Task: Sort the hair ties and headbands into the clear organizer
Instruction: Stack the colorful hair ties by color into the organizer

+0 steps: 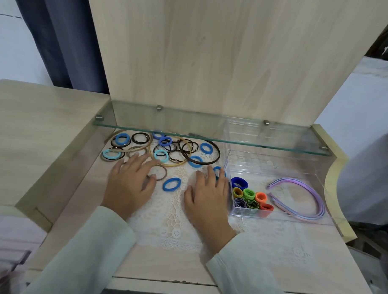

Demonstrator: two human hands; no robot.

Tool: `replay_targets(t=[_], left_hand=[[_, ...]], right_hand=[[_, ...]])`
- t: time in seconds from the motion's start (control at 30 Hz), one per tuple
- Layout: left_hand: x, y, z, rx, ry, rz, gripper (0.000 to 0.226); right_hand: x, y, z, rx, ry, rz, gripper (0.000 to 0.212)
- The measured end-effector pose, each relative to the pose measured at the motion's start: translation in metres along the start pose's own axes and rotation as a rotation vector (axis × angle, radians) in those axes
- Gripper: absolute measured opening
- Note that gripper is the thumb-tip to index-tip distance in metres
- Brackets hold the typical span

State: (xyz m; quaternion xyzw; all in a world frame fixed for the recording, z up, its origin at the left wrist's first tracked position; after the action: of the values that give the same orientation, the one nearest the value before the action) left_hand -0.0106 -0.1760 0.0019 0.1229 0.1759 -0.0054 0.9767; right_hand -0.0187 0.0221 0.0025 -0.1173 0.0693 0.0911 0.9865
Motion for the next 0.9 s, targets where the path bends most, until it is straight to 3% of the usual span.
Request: replay_targets(t=[0.2,0.33,0.57,0.77,0.9], left_hand=[[0.001,-0.008,-0.010,0.056,0.004,0.076,0.052],[0.001,-0.008,-0.012,0.062,-0.018,0.048,0.053],[0.002,-0.009,-0.014,0.066,-0.044,0.052,0.055],[0.002,-0.010,-0.016,0.079,-0.058,0.050,0.057],[0.002,-0.010,-0.016,0.089,-0.064,0.046,0.057]], right_hand=[[0.001,-0.005,0.003,-0.021,0.095,0.049,0.041],[0.001,-0.002,0.003,-0.052,0.146,0.035,0.048],[0.001,-0.005,-0.001,-0.159,0.060,0.148,0.045],[0.002,0.003,0.011,-0.114,0.258,0.002,0.034],[0.002,-0.002,0.005,-0.207,0.227,0.124,0.026]])
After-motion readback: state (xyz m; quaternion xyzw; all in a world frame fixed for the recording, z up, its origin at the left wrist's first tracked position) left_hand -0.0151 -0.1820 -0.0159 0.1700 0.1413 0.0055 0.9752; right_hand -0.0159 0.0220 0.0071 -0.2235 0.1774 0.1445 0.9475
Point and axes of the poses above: each hand's wrist, its own x-axis away from the middle knuckle, its own z-axis out of the back of the hand, y = z × x, the point moved 5 cm from there along -x, towards the middle knuckle, and after that the axes turned 2 degrees about -y, right-handed, at the moved point
